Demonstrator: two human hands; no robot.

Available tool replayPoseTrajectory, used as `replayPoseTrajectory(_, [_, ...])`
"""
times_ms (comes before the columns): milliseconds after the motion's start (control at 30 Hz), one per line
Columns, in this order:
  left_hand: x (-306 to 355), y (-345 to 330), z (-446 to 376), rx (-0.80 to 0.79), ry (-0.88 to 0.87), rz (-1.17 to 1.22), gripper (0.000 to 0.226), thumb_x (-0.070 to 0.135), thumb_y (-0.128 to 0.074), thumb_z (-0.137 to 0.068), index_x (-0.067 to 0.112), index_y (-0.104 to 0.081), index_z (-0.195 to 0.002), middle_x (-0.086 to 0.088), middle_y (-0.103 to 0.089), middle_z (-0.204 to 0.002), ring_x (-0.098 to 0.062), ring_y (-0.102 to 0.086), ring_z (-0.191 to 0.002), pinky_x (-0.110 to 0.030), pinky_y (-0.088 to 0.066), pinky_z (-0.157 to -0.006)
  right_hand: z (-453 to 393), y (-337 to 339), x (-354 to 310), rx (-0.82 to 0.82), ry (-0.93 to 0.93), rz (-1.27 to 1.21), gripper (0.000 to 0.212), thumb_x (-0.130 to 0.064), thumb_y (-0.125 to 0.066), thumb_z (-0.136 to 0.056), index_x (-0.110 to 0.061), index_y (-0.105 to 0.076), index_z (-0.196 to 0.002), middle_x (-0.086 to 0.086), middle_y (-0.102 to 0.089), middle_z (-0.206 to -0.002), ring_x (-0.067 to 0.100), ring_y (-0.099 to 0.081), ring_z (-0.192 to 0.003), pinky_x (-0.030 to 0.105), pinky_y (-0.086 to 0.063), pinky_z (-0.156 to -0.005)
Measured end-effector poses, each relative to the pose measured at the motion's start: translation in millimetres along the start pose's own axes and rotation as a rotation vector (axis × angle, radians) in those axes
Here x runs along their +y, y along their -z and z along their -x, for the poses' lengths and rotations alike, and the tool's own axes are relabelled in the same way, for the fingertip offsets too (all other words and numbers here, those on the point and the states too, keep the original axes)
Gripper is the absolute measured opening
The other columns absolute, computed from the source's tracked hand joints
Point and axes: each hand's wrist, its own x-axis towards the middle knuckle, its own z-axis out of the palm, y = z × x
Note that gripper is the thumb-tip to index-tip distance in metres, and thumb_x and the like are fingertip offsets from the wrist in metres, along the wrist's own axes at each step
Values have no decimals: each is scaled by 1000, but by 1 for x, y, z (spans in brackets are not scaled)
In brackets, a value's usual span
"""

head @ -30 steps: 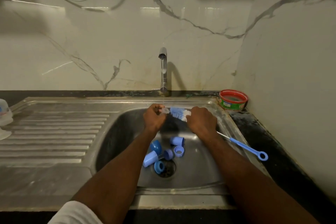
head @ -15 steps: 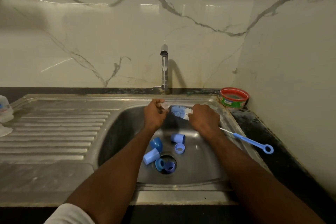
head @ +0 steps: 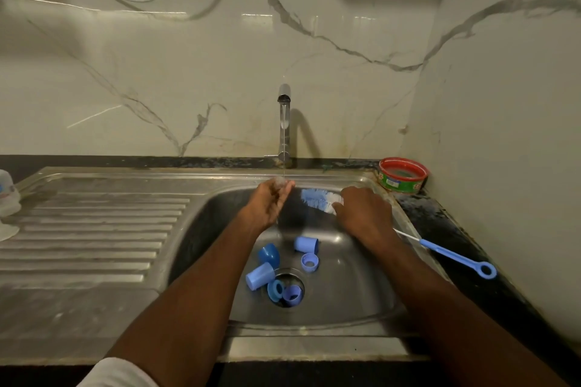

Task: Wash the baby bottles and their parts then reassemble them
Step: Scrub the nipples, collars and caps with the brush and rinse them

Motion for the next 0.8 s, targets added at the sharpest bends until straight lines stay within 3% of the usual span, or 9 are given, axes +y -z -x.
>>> replayPoseTrajectory(167, [-3,-4,-11,39,-61,-13,23,15,-60,-100,-5,-65,-111,-17,-71,-102,-18,-72,-88,-20,-60,-60,-1,-2,-1,9,-11,-7,31,-45,-55,-99,-24,-65,-118,5,-66,-116,27,-64,-103,34,-41,-72])
replayPoseTrajectory(300, [-13,1,-10,-5,-111,-316,26,22,-62,-99,0,-68,-111,-13,-75,-97,-12,-74,-79,-21,-60,-67,-2,-1,1,27,-28,-16,31,-47,-56,-97,-25,-65,-117,4,-66,-115,26,-65,-102,36,-48,-76])
replayPoseTrajectory(400, [-14,6,-14,51,-315,-553,19,20,-70,-94,6,-71,-107,-13,-75,-102,-19,-74,-90,-29,-61,-78,-3,1,2,49,-37,-29,31,-46,-56,-97,-24,-66,-116,4,-68,-112,26,-65,-99,36,-48,-75])
replayPoseTrajectory(500, [-7,19,-16,53,-564,-962,41,18,-81,-85,14,-66,-122,-7,-74,-109,-18,-73,-97,-33,-61,-84,-3,6,3,104,-49,-39,33,-49,-54,-97,-24,-67,-114,5,-70,-108,27,-66,-97,34,-44,-71])
replayPoseTrajectory(600, [-1,26,-9,60,-799,-1376,40,22,-86,-79,17,-71,-116,4,-75,-102,-3,-69,-88,-11,-53,-78,-3,11,2,169,-50,-12,34,-53,-53,-96,-26,-67,-111,3,-70,-104,26,-67,-94,32,-40,-67])
replayPoseTrajectory(667, [5,23,-3,49,-914,-1430,32,21,-85,-81,18,-75,-111,6,-75,-101,2,-66,-87,-6,-49,-77,-4,12,2,230,-25,-24,33,-54,-54,-94,-27,-68,-107,1,-71,-100,25,-67,-90,31,-42,-65])
replayPoseTrajectory(800, [15,25,0,57,-962,-1462,33,22,-84,-81,20,-76,-113,4,-76,-105,-6,-69,-95,-24,-55,-89,1,15,-1,289,81,-65,34,-57,-56,-93,-30,-68,-110,-1,-71,-100,25,-67,-92,33,-46,-69])
